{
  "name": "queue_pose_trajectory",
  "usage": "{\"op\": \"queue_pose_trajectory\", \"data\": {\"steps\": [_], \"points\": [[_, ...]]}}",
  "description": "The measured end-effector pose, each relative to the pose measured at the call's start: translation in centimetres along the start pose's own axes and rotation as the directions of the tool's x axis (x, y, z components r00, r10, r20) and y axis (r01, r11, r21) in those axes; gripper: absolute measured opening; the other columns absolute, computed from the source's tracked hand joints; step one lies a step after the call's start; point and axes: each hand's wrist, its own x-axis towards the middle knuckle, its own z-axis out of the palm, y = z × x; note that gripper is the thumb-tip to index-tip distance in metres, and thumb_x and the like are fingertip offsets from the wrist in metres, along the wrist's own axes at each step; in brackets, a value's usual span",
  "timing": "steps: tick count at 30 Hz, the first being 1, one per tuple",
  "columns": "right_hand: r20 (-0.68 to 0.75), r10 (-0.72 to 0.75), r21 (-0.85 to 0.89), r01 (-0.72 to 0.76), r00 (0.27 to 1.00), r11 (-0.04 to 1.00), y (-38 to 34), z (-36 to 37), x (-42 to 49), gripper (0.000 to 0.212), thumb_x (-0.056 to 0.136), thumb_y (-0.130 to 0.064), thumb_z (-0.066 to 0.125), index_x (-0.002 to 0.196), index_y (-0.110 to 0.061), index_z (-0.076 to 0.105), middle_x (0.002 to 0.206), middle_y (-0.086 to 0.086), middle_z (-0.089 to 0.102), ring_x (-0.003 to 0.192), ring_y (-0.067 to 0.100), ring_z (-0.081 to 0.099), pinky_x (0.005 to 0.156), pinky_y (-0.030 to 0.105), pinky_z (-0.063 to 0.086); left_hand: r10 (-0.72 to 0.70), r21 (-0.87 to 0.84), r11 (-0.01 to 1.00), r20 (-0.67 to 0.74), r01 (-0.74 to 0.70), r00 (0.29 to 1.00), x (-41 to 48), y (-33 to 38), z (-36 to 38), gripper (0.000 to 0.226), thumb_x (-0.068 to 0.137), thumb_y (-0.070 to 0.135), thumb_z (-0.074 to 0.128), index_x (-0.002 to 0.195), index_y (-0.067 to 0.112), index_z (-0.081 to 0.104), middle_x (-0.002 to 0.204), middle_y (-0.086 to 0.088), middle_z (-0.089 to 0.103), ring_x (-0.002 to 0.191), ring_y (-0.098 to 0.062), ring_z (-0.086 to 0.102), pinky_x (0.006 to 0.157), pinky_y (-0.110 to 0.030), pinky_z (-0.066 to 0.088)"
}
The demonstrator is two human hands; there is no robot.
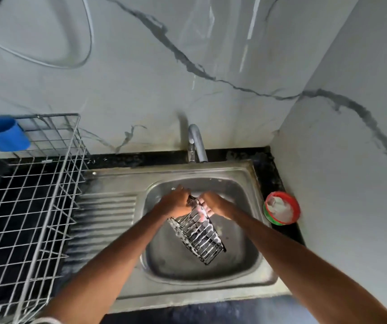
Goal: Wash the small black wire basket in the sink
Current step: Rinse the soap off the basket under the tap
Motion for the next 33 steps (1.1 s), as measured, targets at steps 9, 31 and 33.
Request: {"op": "queue_pose_trajectory", "data": {"steps": [9,31,33], "points": [[-0.006,-0.001,-0.026,0.001,1.0,1.0,-2.4,-0.8,-1.7,0.029,0.101,-0.004,0.041,0.074,-0.012,0.048,0.067,0.0,0.046,0.056,0.012,0.044,0.048,0.022,0.042,-0.048,0.301,0.954,0.157,-0.001,0.986,-1.4,-0.8,-2.2,0.073,0.092,0.077,0.052,0.105,0.01,0.075,0.122,-0.02,0.069,0.133,-0.036,0.051,0.118,-0.051,0.031],[-0.324,-0.006,0.307,0.111,0.946,0.945,4.9,0.9,-1.6,0.045,0.089,-0.028,0.077,0.129,-0.016,0.063,0.124,-0.006,0.062,0.113,0.01,0.059,0.093,0.025,0.049,-0.407,-0.916,0.142,0.29,0.374,0.866,-0.7,2.7,3.4,0.037,0.106,0.04,0.056,0.11,0.005,0.067,0.074,-0.003,0.076,0.059,-0.02,0.071,0.058,-0.027,0.053],[-0.25,0.054,0.293,0.022,0.967,0.956,5.6,2.0,-1.1,0.073,0.082,-0.031,0.084,0.144,-0.015,0.048,0.137,-0.002,0.052,0.126,0.018,0.053,0.108,0.039,0.046,-0.465,-0.922,0.143,0.258,0.36,0.847,0.1,2.5,3.6,0.035,0.106,0.037,0.057,0.107,0.004,0.068,0.087,-0.006,0.071,0.054,-0.014,0.066,0.052,-0.026,0.053]]}}
